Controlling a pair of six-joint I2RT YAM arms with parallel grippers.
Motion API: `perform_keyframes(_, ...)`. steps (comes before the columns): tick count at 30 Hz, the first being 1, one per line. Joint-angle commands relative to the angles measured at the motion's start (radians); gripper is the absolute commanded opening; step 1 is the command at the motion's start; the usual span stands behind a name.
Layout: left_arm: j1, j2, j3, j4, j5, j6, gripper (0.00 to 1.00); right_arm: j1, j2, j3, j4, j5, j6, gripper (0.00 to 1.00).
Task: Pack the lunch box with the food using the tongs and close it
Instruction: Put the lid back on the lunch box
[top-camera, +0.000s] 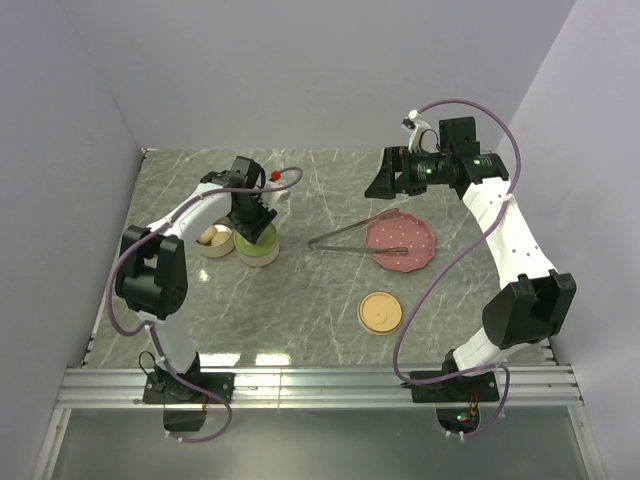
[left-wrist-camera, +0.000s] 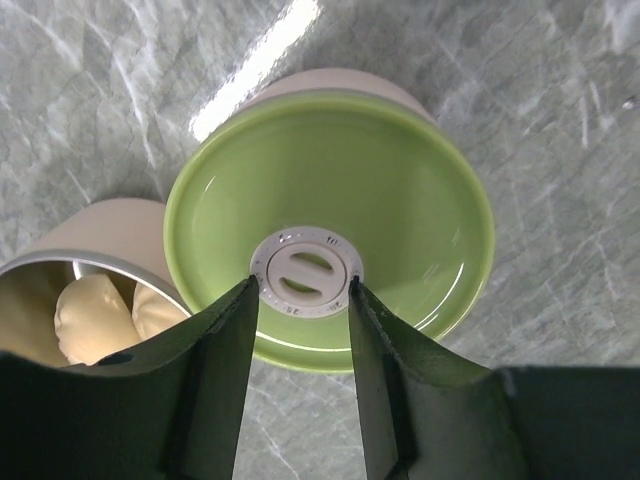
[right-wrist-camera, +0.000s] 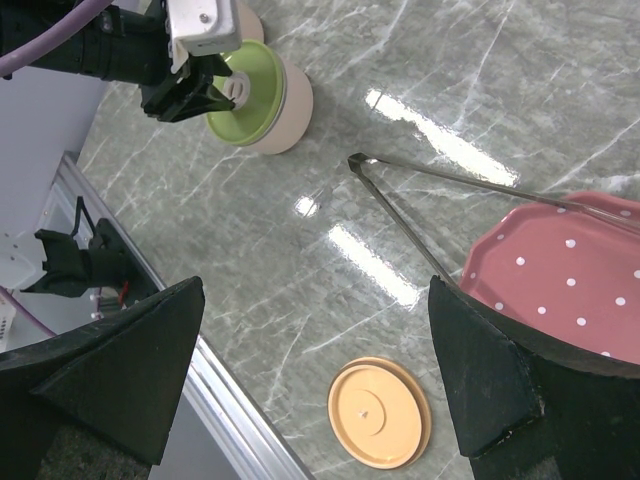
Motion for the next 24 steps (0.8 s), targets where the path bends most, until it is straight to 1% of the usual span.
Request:
perform_keyframes(1, -0.009, 0.103, -0.098, -0.031, 0.058, 0.002, 0.47, -0.007, -0.005, 0.034, 0.001, -0.006, -0.004, 1.00)
perform_keyframes(4, -0.011, 0.091, -0.086, -0.031, 0.065, 0.002, 0.48, -0.007, -0.005, 0.035, -0.004, -0.003, -0.007, 1.00)
perform_keyframes(11, -0.011, 0.061, 0.010, -0.089, 0.087, 0.025, 0.49, -0.006, -0.004, 0.031, 0.003, -0.016, -0.004, 1.00)
perform_keyframes(15, -0.006, 0.019, 0.118, -0.190, 0.102, 0.125, 0.56, -0.006, -0.014, 0.029, 0.001, -0.013, -0.008, 1.00)
perform_keyframes(16, -0.002, 0.012, 0.166, -0.216, 0.113, 0.154, 0.57, -0.006, -0.014, 0.032, -0.002, -0.015, -0.010, 1.00)
perform_keyframes(17, 0.003, -0.002, 0.187, -0.235, 0.127, 0.209, 0.60, -0.007, -0.013, 0.034, -0.004, -0.018, -0.010, 1.00)
perform_keyframes(19, 0.015, -0.019, 0.219, -0.281, 0.145, 0.269, 0.63, -0.006, -0.010, 0.037, -0.005, -0.019, -0.011, 1.00)
perform_keyframes(20, 0.018, -0.036, 0.221, -0.288, 0.145, 0.335, 0.63, -0.007, -0.008, 0.038, -0.004, -0.023, -0.012, 1.00)
perform_keyframes(24, 0.038, -0.082, 0.178, -0.282, 0.150, 0.482, 0.64, -0.007, -0.010, 0.031, 0.003, -0.026, -0.008, 1.00)
